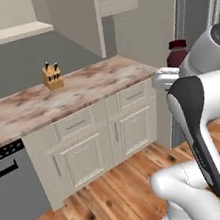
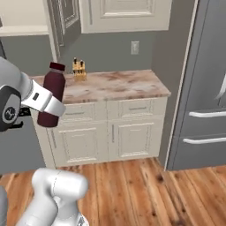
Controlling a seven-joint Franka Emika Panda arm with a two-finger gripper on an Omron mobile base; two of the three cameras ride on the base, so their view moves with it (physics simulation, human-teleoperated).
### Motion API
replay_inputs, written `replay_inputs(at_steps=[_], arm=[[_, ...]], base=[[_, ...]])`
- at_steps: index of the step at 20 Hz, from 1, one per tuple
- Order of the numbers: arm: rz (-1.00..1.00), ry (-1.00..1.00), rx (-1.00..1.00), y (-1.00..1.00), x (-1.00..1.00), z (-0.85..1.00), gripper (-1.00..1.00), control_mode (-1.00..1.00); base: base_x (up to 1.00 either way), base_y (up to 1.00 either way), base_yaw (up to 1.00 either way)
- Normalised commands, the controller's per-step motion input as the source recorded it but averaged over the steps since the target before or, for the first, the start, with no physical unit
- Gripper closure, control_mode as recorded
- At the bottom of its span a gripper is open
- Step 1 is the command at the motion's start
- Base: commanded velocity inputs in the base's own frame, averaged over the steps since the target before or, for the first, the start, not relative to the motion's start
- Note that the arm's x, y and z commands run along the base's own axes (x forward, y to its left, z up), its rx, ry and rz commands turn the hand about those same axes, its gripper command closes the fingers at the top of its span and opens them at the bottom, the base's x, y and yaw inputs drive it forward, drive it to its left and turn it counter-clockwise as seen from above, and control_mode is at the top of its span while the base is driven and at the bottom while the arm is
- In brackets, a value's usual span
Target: Pick the juice from the counter and place it in the open cabinet.
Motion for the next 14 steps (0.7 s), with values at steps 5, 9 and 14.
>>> replay_inputs(at_steps=[5, 9, 14], arm=[[0.0, 0.0, 0.0, 0.0, 0.0, 0.0, 1.0, 1.0], [0.0, 0.0, 0.0, 0.0, 0.0, 0.0, 1.0, 1.0], [0.0, 0.0, 0.0, 0.0, 0.0, 0.0, 1.0, 1.0]], base=[[-0.02, 0.94, -0.53], [-0.18, 1.0, -0.3], [-0.07, 1.0, -0.12]])
